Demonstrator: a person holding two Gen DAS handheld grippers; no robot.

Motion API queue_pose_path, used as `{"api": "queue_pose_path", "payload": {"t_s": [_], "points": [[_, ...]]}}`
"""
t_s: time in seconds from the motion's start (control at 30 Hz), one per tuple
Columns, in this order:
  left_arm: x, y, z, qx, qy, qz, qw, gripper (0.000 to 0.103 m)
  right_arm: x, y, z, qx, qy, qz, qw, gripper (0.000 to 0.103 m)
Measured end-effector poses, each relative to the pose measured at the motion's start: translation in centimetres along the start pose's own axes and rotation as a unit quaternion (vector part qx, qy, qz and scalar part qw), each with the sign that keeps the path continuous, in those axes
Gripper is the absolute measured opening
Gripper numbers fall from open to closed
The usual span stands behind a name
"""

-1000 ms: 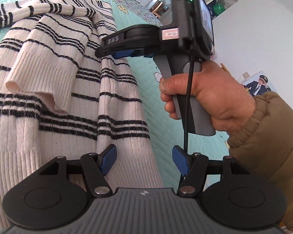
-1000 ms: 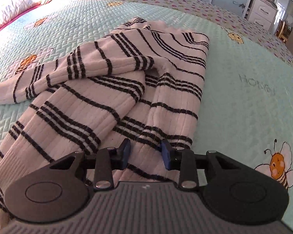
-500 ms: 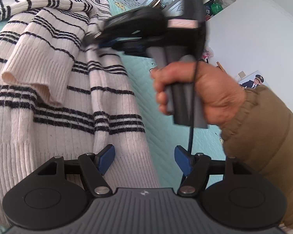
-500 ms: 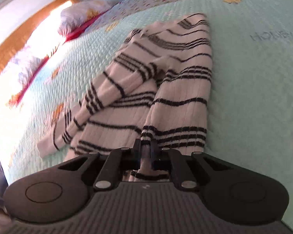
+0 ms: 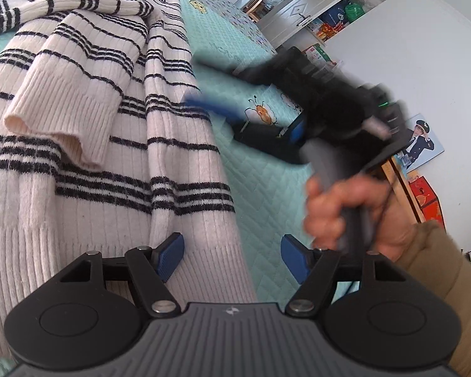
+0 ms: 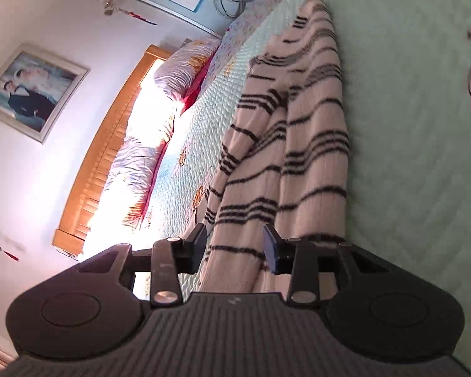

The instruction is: Fold clothes

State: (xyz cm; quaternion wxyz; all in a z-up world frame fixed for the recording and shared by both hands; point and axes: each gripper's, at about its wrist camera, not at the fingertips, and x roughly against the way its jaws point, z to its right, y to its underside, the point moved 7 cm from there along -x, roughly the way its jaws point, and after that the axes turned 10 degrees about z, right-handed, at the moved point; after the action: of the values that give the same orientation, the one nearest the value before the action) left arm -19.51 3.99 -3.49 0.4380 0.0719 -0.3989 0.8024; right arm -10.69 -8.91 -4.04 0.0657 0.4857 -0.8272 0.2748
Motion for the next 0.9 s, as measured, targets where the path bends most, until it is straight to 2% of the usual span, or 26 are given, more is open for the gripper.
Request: {"api": "queue_pose_path", "payload": {"t_s": [0.03,0.07,0.1,0.17,0.23,0.33,0.4,0.43,0.47,0.53,0.57,0.63,0.67,0.73,0.83,0.9], "points": [[0.0,0.0,0.1,-0.004,-0.004,-0.002,1.0000,0.071,-0.6,0.6,1.2,0.007,0.022,-0.010,1.000,0.028],[0.1,0.0,0.2,-0.008,-0.007,-0.003,0.9999,0.071,-0.8,0.7,1.7,-0.003,0.022,-0.006,1.000,0.019],[0.1,-0.1,0.2,-0.008,-0.008,-0.005,0.9999,0.071,-0.8,0.8,2.1,-0.016,0.018,0.001,1.000,0.016],[0.3,-0.1,0.3,-0.007,-0.011,-0.008,0.9999,0.071,-0.3,0.5,1.5,-0.016,0.008,0.012,1.000,0.018],[0.6,-0.4,0.3,-0.005,-0.011,-0.007,0.9999,0.071,0.3,0.5,0.2,-0.007,-0.017,0.019,1.000,0.029],[1.2,-1.1,0.4,0.002,-0.009,-0.003,0.9999,0.071,1.0,0.8,-0.7,-0.017,-0.053,0.023,0.998,0.036],[1.7,-1.5,0.5,0.007,-0.009,0.002,0.9999,0.071,0.6,1.1,0.0,-0.029,-0.044,0.022,0.998,0.036],[2.4,-2.4,0.4,0.009,-0.012,0.015,0.9998,0.071,0.3,1.2,0.4,-0.035,-0.039,0.021,0.998,0.029],[3.1,-3.2,0.2,0.012,-0.014,0.028,0.9994,0.071,0.1,1.4,0.8,-0.040,-0.033,0.020,0.998,0.029],[4.5,-4.9,-0.1,0.018,-0.021,0.056,0.9980,0.071,0.0,1.5,1.0,-0.049,-0.028,0.025,0.998,0.033],[5.5,-6.0,-1.0,0.032,-0.036,0.080,0.9956,0.071,0.2,1.3,0.6,-0.049,-0.032,0.033,0.998,0.035],[8.1,-8.2,-4.4,0.090,-0.082,0.135,0.9833,0.071,0.7,1.2,-0.4,-0.054,-0.047,0.048,0.996,0.045],[9.3,-9.0,-6.3,0.126,-0.106,0.158,0.9736,0.071,0.9,1.2,-0.9,-0.062,-0.062,0.054,0.995,0.046],[11.7,-10.6,-10.8,0.203,-0.153,0.203,0.9457,0.071,1.1,1.5,-1.8,-0.071,-0.082,0.063,0.992,0.048],[13.8,-11.4,-15.6,0.280,-0.185,0.232,0.9129,0.071,0.9,2.2,-2.3,-0.074,-0.077,0.064,0.992,0.050],[14.4,-11.5,-17.5,0.318,-0.186,0.241,0.8977,0.071,0.5,2.3,-2.4,-0.070,-0.067,0.063,0.993,0.050]]}}
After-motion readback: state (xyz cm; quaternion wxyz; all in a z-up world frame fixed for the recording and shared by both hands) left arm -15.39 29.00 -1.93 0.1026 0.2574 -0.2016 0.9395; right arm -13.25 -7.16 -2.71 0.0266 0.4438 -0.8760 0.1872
